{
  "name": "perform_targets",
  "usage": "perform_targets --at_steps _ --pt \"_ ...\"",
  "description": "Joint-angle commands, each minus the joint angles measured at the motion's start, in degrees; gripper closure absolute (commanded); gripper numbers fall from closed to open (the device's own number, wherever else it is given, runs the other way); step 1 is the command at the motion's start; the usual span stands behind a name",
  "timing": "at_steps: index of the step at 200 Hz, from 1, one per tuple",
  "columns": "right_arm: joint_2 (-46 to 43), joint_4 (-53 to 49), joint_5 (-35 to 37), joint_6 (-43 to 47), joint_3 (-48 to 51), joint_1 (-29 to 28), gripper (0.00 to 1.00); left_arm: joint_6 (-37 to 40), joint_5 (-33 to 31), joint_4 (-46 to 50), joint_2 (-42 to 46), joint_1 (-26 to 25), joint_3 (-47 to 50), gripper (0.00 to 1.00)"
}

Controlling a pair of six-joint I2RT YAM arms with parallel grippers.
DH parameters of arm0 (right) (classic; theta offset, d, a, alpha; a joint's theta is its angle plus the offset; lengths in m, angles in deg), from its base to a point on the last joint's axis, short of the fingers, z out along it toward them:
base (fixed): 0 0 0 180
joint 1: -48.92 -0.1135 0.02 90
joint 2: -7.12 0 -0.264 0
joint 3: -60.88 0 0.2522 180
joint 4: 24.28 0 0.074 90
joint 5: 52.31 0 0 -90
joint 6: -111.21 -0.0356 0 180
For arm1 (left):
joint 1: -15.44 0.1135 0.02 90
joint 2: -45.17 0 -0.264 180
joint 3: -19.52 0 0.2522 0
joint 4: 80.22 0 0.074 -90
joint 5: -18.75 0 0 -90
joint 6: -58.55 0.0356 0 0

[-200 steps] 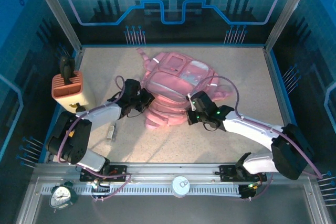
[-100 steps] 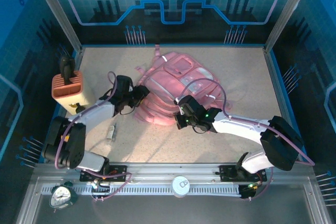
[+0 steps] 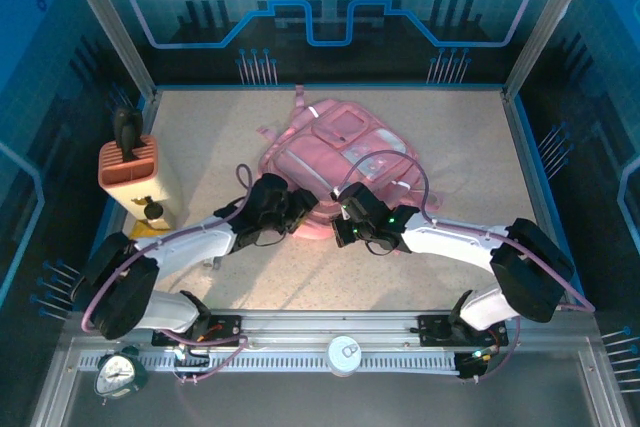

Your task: Pack the student bag

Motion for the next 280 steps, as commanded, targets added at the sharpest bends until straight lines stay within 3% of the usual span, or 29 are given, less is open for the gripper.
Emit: perform_targets --at_steps 1,24,83,131,167,198,255,280 --pt "-0.1 0.3 -0.6 -0.4 0.0 -1.2 1.0 -5.4 -4.0 -2.4 -3.8 -2.0 -2.0 0.52" --pt "-0.7 0.4 0.3 -0.4 0.5 -1.2 1.0 -6.3 -3.3 -6.4 -7.3 -2.2 -2.5 0.6" --pt "-3.2 -3.7 5.1 -0.4 0.7 -1.0 1.0 0.3 -10.1 4.8 -3.8 -1.7 -4.6 1.0" --pt "-7.8 -7.3 9.7 -0.2 3.8 1.2 1.0 4.9 -8.9 10.0 2.3 4.0 -2.7 1.0" --pt "-9.2 -7.9 7.6 1.1 6.7 9.1 1.0 9.1 -6.0 11.8 3.8 7.6 -2.1 1.0" --pt "-11.0 -4.1 1.4 2.5 7.2 17.0 1.0 13.1 -1.1 12.9 3.9 11.9 -1.9 1.0" --pt "-10.0 -4.6 -4.0 2.5 5.3 17.2 1.0 16.6 3.8 11.0 2.5 12.5 -3.4 1.0" --pt "-13.1 -4.1 -5.4 1.3 6.7 17.1 1.0 17.2 3.8 11.8 3.7 12.2 -3.3 0.8"
